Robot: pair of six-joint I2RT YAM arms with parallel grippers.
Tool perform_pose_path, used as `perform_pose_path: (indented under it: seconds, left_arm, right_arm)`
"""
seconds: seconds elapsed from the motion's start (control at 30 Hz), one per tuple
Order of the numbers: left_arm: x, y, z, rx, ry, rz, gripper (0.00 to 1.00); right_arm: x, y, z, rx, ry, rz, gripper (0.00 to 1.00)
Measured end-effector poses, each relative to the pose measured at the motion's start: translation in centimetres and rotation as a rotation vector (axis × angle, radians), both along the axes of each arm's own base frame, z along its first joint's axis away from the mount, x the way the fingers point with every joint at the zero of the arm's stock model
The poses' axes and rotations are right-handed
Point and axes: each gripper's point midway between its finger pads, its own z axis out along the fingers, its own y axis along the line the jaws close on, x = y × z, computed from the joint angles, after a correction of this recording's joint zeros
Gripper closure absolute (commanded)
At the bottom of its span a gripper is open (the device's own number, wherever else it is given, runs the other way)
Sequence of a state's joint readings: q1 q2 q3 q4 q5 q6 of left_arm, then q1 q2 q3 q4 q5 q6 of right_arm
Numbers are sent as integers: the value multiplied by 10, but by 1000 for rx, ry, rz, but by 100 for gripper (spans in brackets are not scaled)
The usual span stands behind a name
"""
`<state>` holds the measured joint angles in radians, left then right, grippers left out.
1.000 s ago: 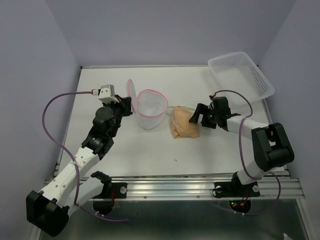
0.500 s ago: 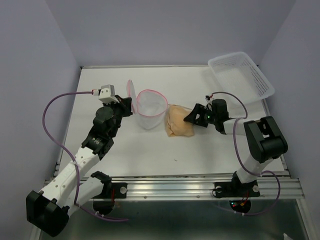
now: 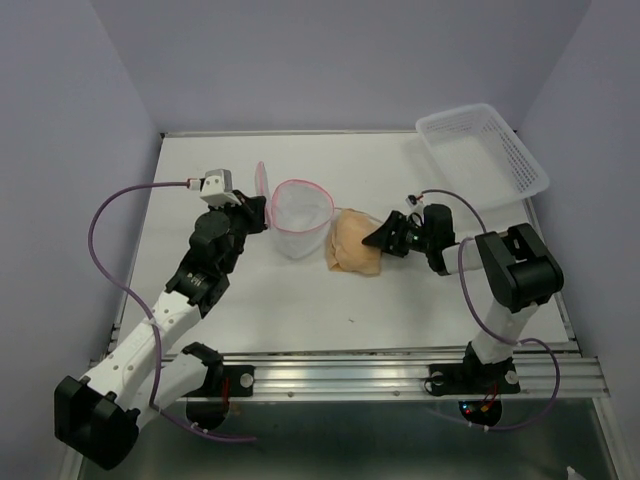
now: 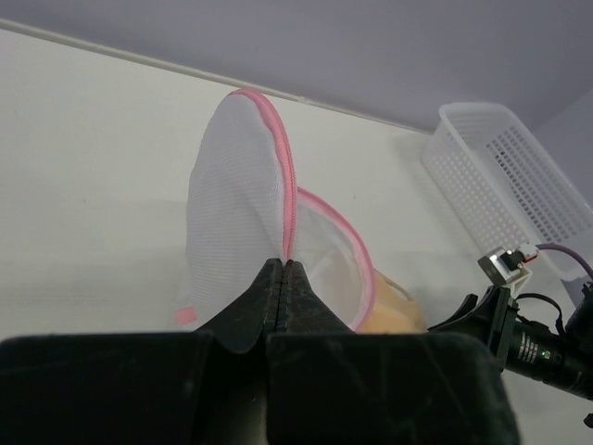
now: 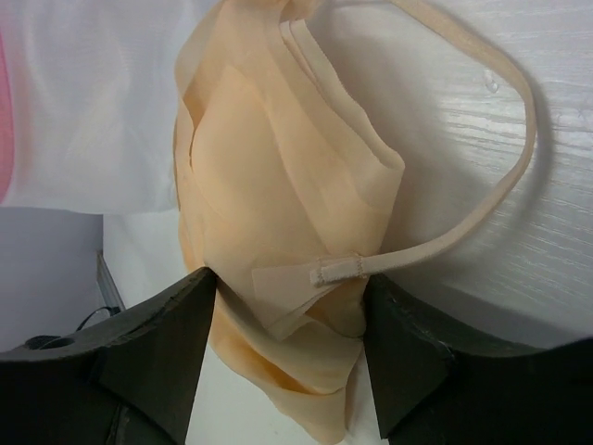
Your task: Place the bra in the laundry bag and zip it closed
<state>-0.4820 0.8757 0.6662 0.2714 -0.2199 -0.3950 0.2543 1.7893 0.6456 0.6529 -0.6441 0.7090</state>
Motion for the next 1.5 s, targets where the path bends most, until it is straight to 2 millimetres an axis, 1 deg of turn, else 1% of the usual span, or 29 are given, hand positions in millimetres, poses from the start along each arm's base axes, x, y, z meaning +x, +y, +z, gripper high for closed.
perform_pose_path:
  seconds: [0.07,0.1,0.17,0.2,0.27,0.3,0.4,0.47,0.53,0.63,0.67,0.8,0.93,1.0,1.03,1.07,1.13,1.17,1.23,1.27,1.3,1.33,1.37,1.4,1.5]
  left_arm:
    - [0,-1,-2,-2,5,-3,100]
    - [0,-1,-2,-3,6,-3,100]
    - [0,-1,-2,-4,8,-5,100]
    - [0,-2,-2,-5,8,-6,100]
    - [0,-2,-2,-5,9,-6,100]
    - [0,-2,-2,-5,10,-6,100]
    - [-1,-1,-3,-5,12,-6,100]
    - [-1,-1,-1,-7,8,-7,100]
    - [-2,-1,1,-10,2,-10,100]
    - [-3,-1,4,-14,-5,-14,100]
    - [-3,-2,4,-14,-6,-14,100]
    - [-4,-3,5,-15,-7,-22,100]
    - [-4,-4,5,-16,-7,-30,100]
    - [-4,-5,5,-16,-7,-32,100]
    - [-4,-5,5,-16,-7,-33,100]
    - [-4,-5,5,-16,-7,-33,100]
    - [-5,-5,5,-17,-8,-36,100]
    - [-5,-5,5,-17,-8,-37,100]
    - [-5,-5,6,-18,-8,-37,100]
    - [-5,-6,6,-18,-8,-37,100]
    - [-5,-6,5,-19,-8,-39,100]
    - [-5,-6,6,-20,-10,-39,100]
    - [-5,-6,6,-21,-11,-40,100]
    - [-4,-6,7,-22,-12,-40,100]
    - [-4,-6,7,-26,-13,-39,100]
  right_arm:
    - [-1,2,0,13,3,7,52]
    - [-1,3,1,27,6,9,63]
    - [0,5,2,49,5,12,76]
    - [-1,6,3,56,5,14,87]
    - [-1,7,6,70,4,16,97]
    - [-1,8,8,75,-2,19,99]
    - [-3,7,13,82,-11,20,99]
    - [-8,6,23,79,-21,18,99]
    - [-9,4,42,77,-67,18,99]
    - [-8,-1,81,57,-172,-3,99]
    - [-8,-4,90,46,-197,-11,99]
    - [-3,-13,149,6,-346,-51,99]
    - [4,-13,203,4,-464,-57,99]
    - [8,-9,228,10,-514,-48,99]
    - [9,-6,234,11,-526,-42,99]
    - [10,1,245,17,-544,-26,99]
    - [11,18,258,27,-571,12,99]
    - [12,25,261,29,-575,27,99]
    - [16,47,269,38,-591,69,99]
    - [18,59,268,42,-587,93,99]
    - [20,66,268,43,-587,105,99]
    - [24,81,264,45,-579,130,99]
    - [26,86,260,42,-570,138,99]
    - [29,96,251,35,-552,150,99]
    - [41,110,224,9,-503,158,99]
